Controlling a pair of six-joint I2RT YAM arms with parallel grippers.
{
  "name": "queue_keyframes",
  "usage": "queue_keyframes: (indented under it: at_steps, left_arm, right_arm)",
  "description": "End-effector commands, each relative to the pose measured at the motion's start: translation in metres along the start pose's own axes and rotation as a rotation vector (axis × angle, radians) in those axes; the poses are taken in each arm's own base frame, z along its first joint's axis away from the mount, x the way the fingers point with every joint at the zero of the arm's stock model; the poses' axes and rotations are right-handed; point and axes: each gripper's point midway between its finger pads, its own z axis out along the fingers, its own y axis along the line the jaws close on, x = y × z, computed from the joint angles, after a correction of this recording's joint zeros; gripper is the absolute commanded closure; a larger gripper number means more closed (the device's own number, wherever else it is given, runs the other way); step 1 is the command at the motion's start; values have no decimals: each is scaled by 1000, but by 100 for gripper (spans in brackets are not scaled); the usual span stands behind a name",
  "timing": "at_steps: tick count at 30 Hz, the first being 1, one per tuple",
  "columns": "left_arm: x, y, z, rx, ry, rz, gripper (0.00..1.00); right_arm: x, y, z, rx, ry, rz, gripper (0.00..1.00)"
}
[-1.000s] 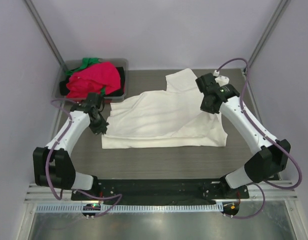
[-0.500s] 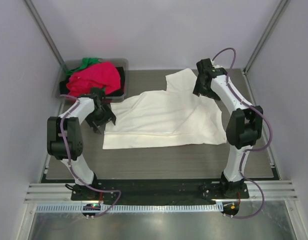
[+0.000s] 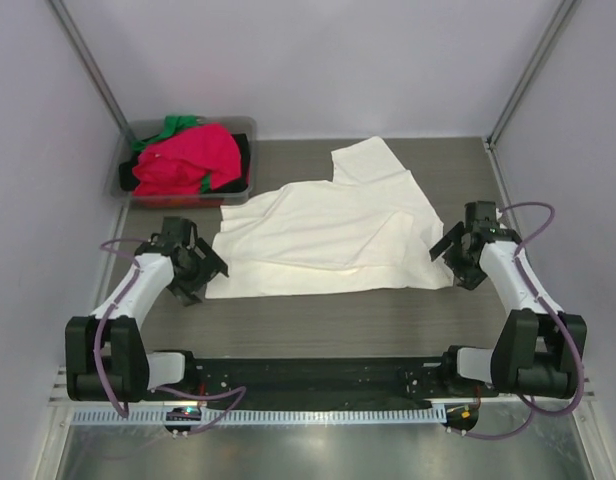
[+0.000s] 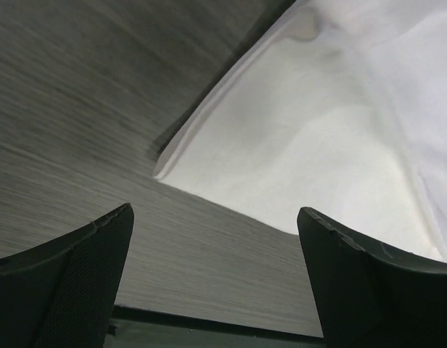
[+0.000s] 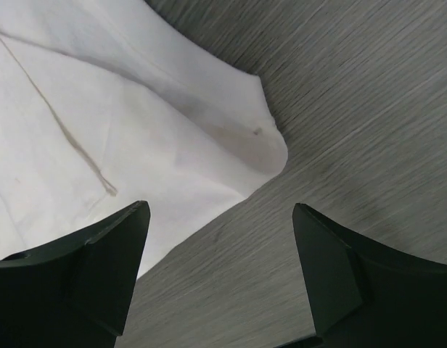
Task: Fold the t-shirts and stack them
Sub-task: Fold the tshirt
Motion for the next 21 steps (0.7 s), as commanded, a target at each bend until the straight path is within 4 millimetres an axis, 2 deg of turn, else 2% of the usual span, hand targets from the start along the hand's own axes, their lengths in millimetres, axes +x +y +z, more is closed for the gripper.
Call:
queue_keyframes:
  at_steps: [1, 2, 6, 10, 11, 13, 16, 17, 20, 21]
  left_arm:
    - [3, -3, 9, 66, -30, -66, 6]
    - [4, -4, 11, 77, -33, -72, 6]
    - [12, -1, 23, 75, 0, -75, 7]
    - [13, 1, 36, 60, 14, -84, 13]
    - [12, 0, 39, 60, 10, -87, 15]
    - [13, 2, 44, 54, 8, -104, 19]
    - [11, 4, 51, 47, -6, -127, 25]
    - [9, 2, 54, 54, -12, -132, 29]
    - [7, -4, 62, 69, -6, -150, 50]
    - [9, -4, 66, 63, 11, -151, 71]
  right_arm:
    - [7, 24, 7, -157, -2, 65, 15]
    - [11, 14, 15, -139, 10, 84, 16]
    - [21, 18, 31, -204, 72, 100, 23]
    - [26, 19, 46, -207, 97, 97, 32]
    - [30, 17, 49, -203, 105, 97, 37]
    - [31, 14, 52, -187, 104, 94, 41]
    - [33, 7, 56, -160, 101, 84, 58]
    - [35, 5, 58, -152, 100, 81, 68]
    - [37, 4, 61, -147, 112, 67, 80]
    - [36, 5, 62, -149, 113, 65, 88]
